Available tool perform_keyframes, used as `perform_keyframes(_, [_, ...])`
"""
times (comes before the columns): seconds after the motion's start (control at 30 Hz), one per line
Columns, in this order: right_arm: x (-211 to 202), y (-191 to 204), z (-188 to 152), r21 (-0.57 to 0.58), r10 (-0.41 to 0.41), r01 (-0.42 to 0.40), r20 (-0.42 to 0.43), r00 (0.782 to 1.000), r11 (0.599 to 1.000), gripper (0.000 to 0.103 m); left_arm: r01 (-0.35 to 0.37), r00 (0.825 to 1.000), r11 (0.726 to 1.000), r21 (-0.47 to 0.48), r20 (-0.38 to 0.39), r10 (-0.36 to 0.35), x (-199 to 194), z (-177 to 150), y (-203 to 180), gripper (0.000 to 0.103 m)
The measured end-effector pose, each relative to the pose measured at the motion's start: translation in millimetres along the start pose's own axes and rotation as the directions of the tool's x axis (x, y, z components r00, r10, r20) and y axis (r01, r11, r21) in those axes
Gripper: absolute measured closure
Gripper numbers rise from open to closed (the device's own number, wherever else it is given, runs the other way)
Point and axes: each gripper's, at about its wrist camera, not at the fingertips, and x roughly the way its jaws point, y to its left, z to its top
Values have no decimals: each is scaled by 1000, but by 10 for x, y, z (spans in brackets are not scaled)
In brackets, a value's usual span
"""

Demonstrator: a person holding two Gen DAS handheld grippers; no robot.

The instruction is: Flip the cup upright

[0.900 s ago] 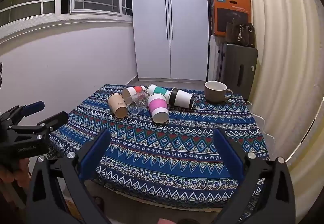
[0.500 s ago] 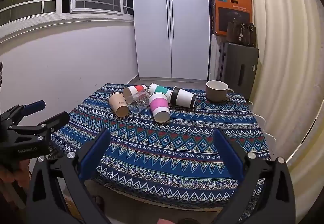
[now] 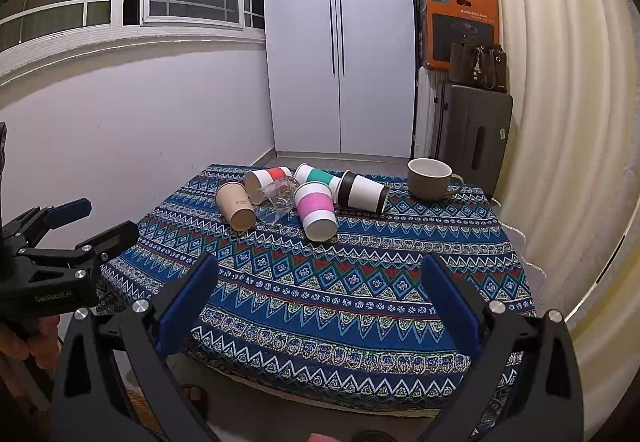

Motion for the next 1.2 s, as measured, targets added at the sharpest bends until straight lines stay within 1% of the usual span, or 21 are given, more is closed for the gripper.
perform_keyframes(1.2, [19, 6, -7, 0, 1, -1, -3, 1000, 1000, 3, 2, 1000, 1000, 1, -2, -2, 32, -26, 22, 6])
